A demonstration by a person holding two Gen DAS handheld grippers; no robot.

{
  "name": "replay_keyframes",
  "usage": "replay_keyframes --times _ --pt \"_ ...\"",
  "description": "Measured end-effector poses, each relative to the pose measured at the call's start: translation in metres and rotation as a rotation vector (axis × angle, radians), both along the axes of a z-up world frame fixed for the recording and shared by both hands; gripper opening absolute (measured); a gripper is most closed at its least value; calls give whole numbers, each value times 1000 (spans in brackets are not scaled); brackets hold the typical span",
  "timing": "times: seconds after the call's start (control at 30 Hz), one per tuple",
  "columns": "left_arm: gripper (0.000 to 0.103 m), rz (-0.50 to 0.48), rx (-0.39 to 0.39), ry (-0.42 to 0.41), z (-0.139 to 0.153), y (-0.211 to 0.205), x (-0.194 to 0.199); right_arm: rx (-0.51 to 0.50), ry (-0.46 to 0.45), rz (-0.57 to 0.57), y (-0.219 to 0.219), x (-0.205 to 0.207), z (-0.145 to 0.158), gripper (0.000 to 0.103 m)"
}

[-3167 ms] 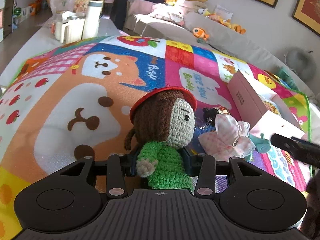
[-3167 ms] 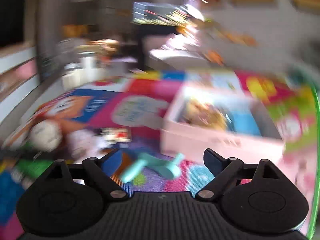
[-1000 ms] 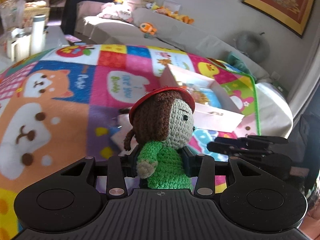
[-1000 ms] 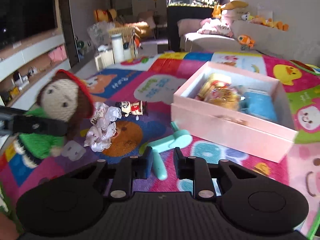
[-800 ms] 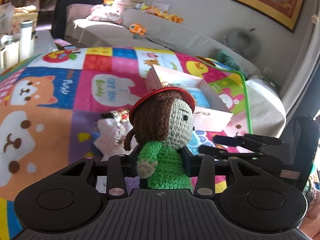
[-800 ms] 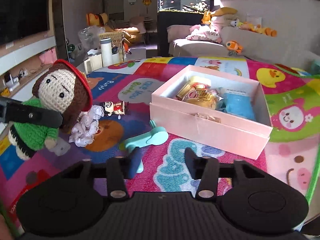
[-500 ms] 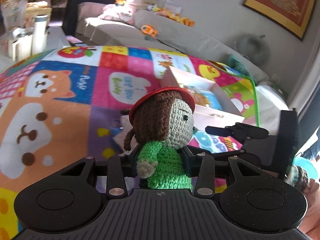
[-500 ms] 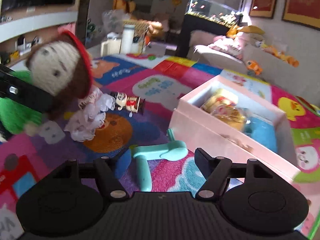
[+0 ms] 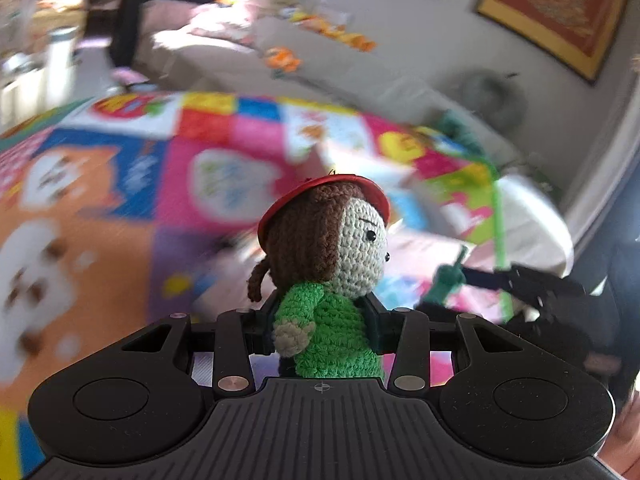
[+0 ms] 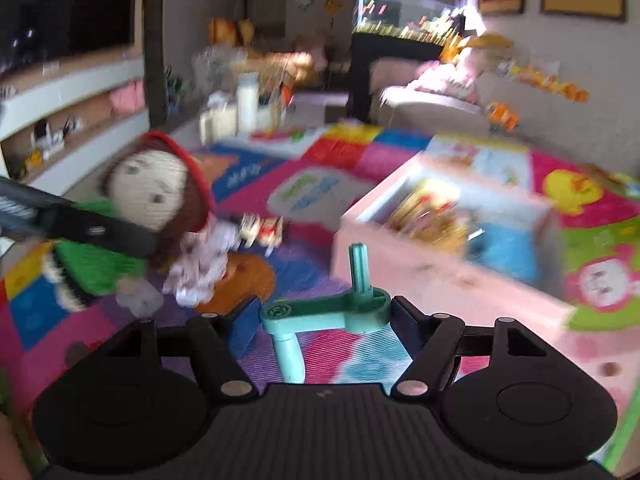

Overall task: Organize objects
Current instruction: 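Carry the doll and teal piece over the pink box and release both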

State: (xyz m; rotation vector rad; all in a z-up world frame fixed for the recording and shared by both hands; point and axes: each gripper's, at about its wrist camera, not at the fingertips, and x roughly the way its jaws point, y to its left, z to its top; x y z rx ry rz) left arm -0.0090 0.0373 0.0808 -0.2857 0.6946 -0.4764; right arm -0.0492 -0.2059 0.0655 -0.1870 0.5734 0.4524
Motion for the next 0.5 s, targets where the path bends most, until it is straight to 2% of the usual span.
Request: replay_keyframes --times 0.13,0.23,0.3,0.37,0.47,0.5 --pt "45 -6 -117 -58 21 -44 51 34 -111 -105 -40 -18 32 71" --pt "45 0 -242 -38 19 -89 101 52 -161 -183 -67 -21 47 71" --pt "45 -10 -296 -12 10 -117 125 66 -178 -237 -84 -21 50 71" --pt "45 -21 -248 8 -4 -149 141 85 -172 -283 -99 -18 48 71" --pt "45 -23 -77 32 -27 -187 152 82 -179 -334 -115 -15 40 71" --pt "51 -18 -27 43 -35 -195 155 78 -177 -343 -120 -14 37 71"
